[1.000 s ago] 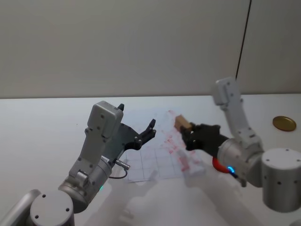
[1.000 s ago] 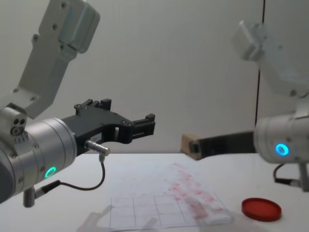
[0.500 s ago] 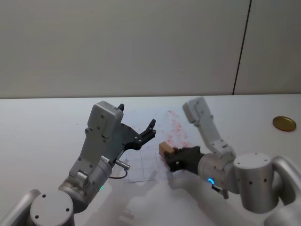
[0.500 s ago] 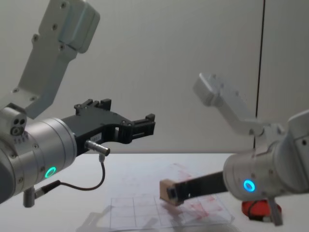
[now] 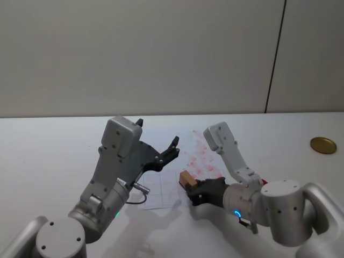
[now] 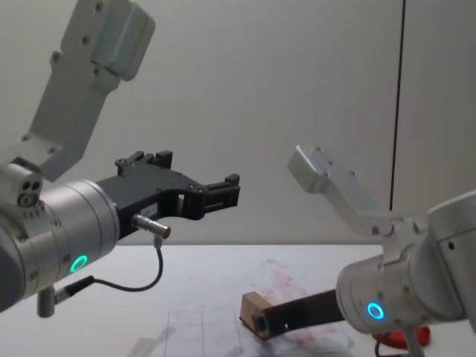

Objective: Use the one hand to pick up the stamp and affix it onto the A4 paper.

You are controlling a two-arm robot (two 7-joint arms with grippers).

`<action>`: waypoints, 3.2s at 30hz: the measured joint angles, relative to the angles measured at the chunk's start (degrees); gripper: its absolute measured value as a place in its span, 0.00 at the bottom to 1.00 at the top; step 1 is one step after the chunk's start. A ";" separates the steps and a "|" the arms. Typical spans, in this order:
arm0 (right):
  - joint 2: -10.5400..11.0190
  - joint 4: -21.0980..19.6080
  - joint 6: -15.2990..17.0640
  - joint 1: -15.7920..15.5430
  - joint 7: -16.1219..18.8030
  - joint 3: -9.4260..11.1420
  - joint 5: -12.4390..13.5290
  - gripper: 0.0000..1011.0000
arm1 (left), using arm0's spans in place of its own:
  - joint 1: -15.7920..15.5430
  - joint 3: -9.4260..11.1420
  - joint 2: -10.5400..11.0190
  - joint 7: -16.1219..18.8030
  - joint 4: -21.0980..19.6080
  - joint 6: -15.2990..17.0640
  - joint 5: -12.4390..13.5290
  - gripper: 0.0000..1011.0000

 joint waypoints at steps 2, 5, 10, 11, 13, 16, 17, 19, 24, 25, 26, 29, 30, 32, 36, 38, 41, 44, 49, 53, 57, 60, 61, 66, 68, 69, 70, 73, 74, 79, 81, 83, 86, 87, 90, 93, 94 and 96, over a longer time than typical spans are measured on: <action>0.00 0.35 0.01 0.00 0.12 -0.01 0.00 0.21 | 0.00 0.00 0.00 0.00 0.00 0.00 0.00 0.98; 0.03 1.02 0.09 0.00 0.39 -0.02 0.00 0.21 | 0.00 0.00 0.00 0.00 0.00 0.00 0.00 0.98; 0.08 1.42 0.13 -0.01 0.60 -0.02 0.02 0.21 | 0.00 0.00 0.00 0.00 0.00 0.00 0.00 0.98; 0.11 1.48 0.13 -0.02 0.66 -0.02 0.07 0.21 | 0.00 0.00 0.00 0.00 0.00 0.00 0.00 0.98; 0.14 1.52 0.13 -0.04 0.76 0.01 0.13 0.21 | 0.00 0.00 0.00 0.00 0.00 0.00 0.00 0.98; 0.20 1.52 0.12 -0.12 0.88 0.09 0.25 0.21 | 0.00 0.00 0.00 0.00 0.00 0.00 0.00 0.98; 0.21 1.51 0.12 -0.13 0.89 0.10 0.27 0.21 | 0.00 0.00 0.00 0.00 0.00 0.00 0.00 0.98; 0.33 1.09 0.13 -0.27 0.88 0.15 0.30 0.21 | 0.00 0.00 0.00 0.00 0.00 0.00 0.00 0.98; 0.60 -0.65 -0.23 -0.71 0.79 0.28 0.44 0.21 | 0.00 0.00 0.00 0.00 0.00 0.00 0.00 0.98; 0.65 -0.94 -0.35 -0.79 0.72 0.30 0.46 0.21 | 0.00 0.00 0.00 0.00 0.00 0.00 0.00 0.98; 0.71 -1.26 -0.46 -0.88 0.66 0.32 0.49 0.21 | 0.00 0.00 0.00 0.00 0.00 0.00 0.00 0.98; 0.98 -2.99 -1.01 -1.30 -0.01 0.49 0.64 0.21 | 0.00 0.00 0.00 0.00 0.00 0.00 0.00 0.98; 1.08 -3.49 -1.09 -1.35 -0.24 0.61 0.68 0.21 | 0.00 0.00 0.00 0.00 0.00 0.00 0.00 0.98; 1.26 -4.39 -1.39 -1.41 -0.74 0.83 0.79 0.21 | 0.00 0.00 0.00 0.00 0.00 0.00 0.00 0.98; 1.64 -7.47 -2.55 -1.63 -2.49 1.60 1.46 0.21 | 0.00 0.00 0.00 0.00 0.00 0.00 0.00 0.98; 1.80 -8.52 -2.87 -1.76 -3.20 1.94 1.70 0.21 | 0.00 0.00 0.00 0.00 0.00 0.00 0.00 0.98; 2.20 -10.24 -3.45 -2.05 -4.80 2.63 2.29 0.21 | 0.00 0.00 0.00 0.00 0.00 0.00 0.00 0.98; 2.63 -11.67 -3.91 -2.41 -6.56 3.34 2.92 0.21 | 0.00 0.00 0.00 0.00 0.00 0.00 0.00 0.98; 3.54 -13.89 -4.51 -3.18 -9.77 4.78 4.16 0.21 | 0.00 0.00 0.00 0.00 0.00 0.00 0.00 0.98; 4.29 -15.12 -4.68 -3.90 -12.10 5.96 5.26 0.21 | 0.00 0.00 0.00 0.00 0.00 0.00 0.00 0.98; 5.15 -16.07 -4.44 -4.86 -14.60 7.30 6.68 0.21 | 0.00 0.00 0.00 0.00 0.00 0.00 0.00 0.98; 5.54 -16.37 -4.05 -5.37 -15.52 7.89 7.37 0.21 | 0.00 0.00 0.00 0.00 0.00 0.00 0.00 0.98; 5.65 -16.44 -3.89 -5.52 -15.77 8.03 7.58 0.21 | 0.00 0.00 0.00 0.00 0.00 0.00 0.00 0.98; 6.35 -16.71 -2.49 -6.71 -17.26 8.93 8.96 0.21 | 0.00 0.00 0.00 0.00 0.00 0.00 0.00 0.98; 6.57 -16.76 -1.94 -7.17 -17.53 9.17 9.39 0.21 | 0.00 0.00 0.00 0.00 0.00 0.00 0.00 0.98; 6.67 -16.80 -1.75 -7.37 -17.57 9.25 9.51 0.21 | 0.00 0.00 0.00 -0.01 0.00 0.00 0.00 0.98; 6.73 -16.84 -1.58 -7.52 -17.59 9.31 9.63 0.21 | 0.00 0.00 0.00 0.00 0.00 0.00 0.00 0.98; 6.95 -17.04 -0.85 -8.14 -17.58 9.43 10.05 0.21 | 0.00 0.00 0.00 0.00 0.00 0.00 0.00 0.98; 7.00 -17.10 -0.64 -8.28 -17.52 9.45 10.13 0.21 | 0.00 0.00 0.00 0.00 0.00 0.00 0.00 0.98; 7.12 -17.64 0.44 -9.13 -16.92 9.38 10.46 0.21 | 0.00 0.00 0.00 0.00 0.00 0.00 0.00 0.98; 7.13 -17.87 0.83 -9.46 -16.72 9.31 10.56 0.21 | 0.00 0.00 0.00 0.00 0.00 0.00 0.00 0.98; 7.13 -18.04 1.23 -9.72 -16.53 9.25 10.69 0.22 | 0.00 0.00 0.00 0.00 0.00 0.00 0.00 0.98; 7.11 -18.16 1.61 -9.94 -16.40 9.20 10.82 0.27 | 0.00 0.00 0.00 0.00 0.00 0.00 0.00 0.98; 7.09 -18.21 1.81 -10.06 -16.36 9.18 10.90 0.27 | 0.00 0.00 0.00 0.00 0.00 0.00 0.00 0.98; 7.05 -18.22 2.17 -10.25 -16.31 9.16 11.08 0.41 | 0.00 0.00 0.00 0.00 0.00 0.00 0.00 0.98; 6.96 -18.21 2.36 -10.35 -16.27 9.15 11.20 0.49 | 0.00 0.00 0.00 0.00 0.00 0.00 0.00 0.98; 6.92 -18.20 2.47 -10.39 -16.24 9.15 11.26 0.51 | 0.00 0.00 0.00 0.00 0.00 0.00 0.00 0.98; 6.86 -18.14 2.51 -10.43 -16.18 9.15 11.30 0.55 | 0.00 0.00 0.00 0.00 0.00 0.00 0.00 0.98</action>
